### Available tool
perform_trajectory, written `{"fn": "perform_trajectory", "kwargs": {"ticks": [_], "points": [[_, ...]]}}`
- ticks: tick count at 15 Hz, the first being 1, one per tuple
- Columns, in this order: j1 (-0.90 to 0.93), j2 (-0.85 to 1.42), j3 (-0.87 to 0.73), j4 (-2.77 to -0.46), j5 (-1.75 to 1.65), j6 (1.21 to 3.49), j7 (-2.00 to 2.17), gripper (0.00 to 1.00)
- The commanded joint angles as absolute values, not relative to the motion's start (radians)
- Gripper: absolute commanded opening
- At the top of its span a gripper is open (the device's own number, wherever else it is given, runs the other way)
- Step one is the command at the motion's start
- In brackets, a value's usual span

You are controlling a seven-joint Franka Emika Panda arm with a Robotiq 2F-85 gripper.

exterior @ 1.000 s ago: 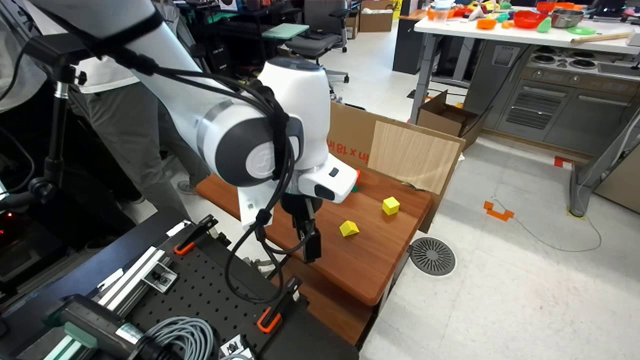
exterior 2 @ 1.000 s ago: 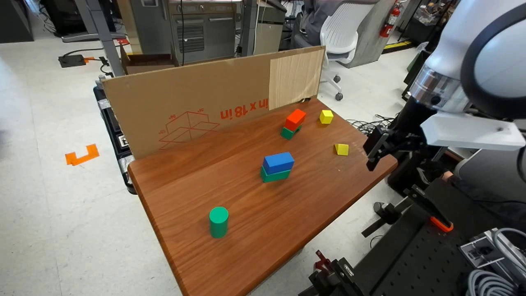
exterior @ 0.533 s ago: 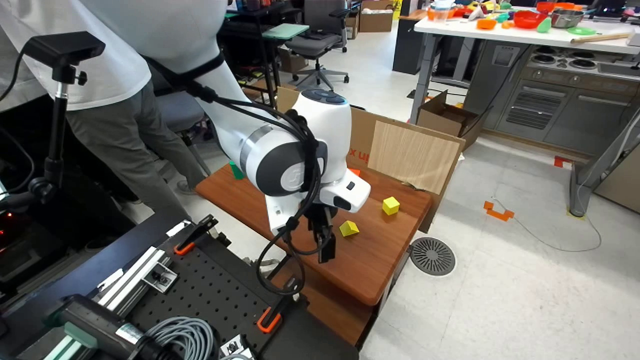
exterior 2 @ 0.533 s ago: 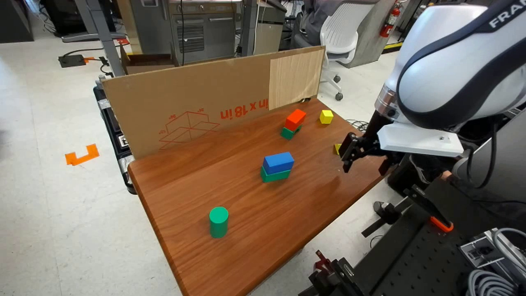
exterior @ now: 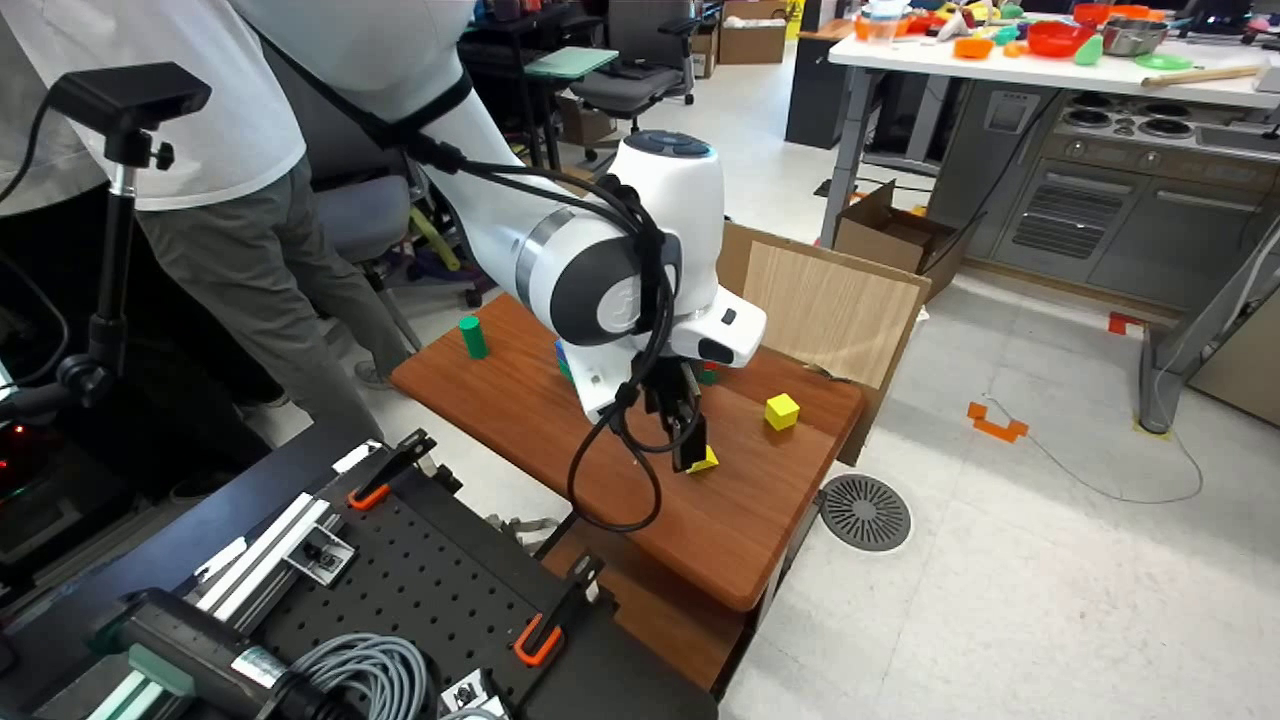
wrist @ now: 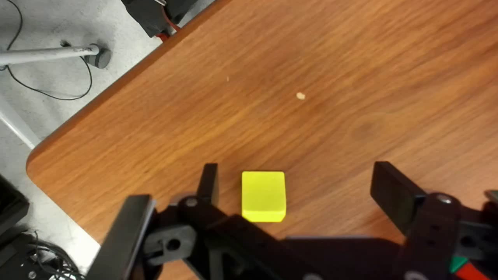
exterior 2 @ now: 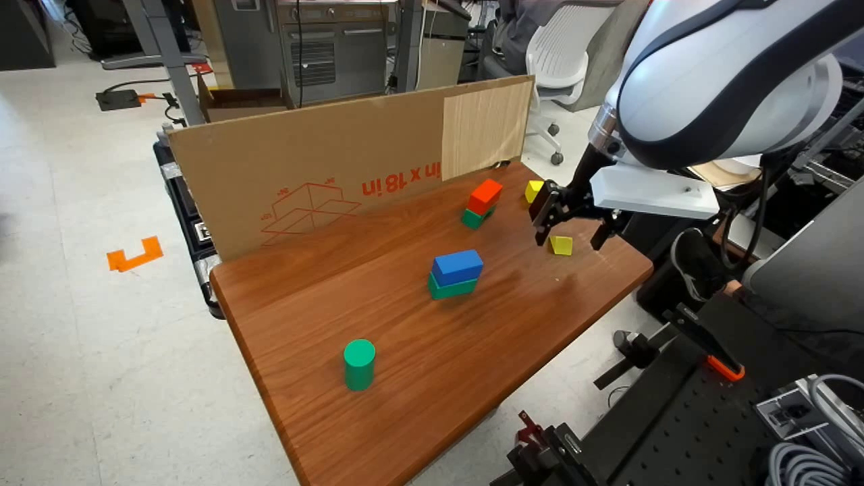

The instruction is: Put the yellow triangle block on top of the yellow cube

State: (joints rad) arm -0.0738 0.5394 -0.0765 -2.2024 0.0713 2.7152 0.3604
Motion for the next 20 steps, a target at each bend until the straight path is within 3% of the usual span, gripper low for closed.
{"fn": "perform_trajectory", "kwargs": {"ticks": [1,13,14,15,20], "points": [[-0.033,0.600,-0.113,-2.133,0.085,2.719,0.368,1.00],[0.012,0.714,-0.156,-1.995,0.081,2.665,0.414,1.00],[0.016,0.722,-0.159,-1.988,0.080,2.655,0.419,0.91],[0.018,0.729,-0.162,-1.981,0.079,2.644,0.424,0.74],[0.027,0.735,-0.176,-1.955,0.069,2.600,0.444,0.36]]}}
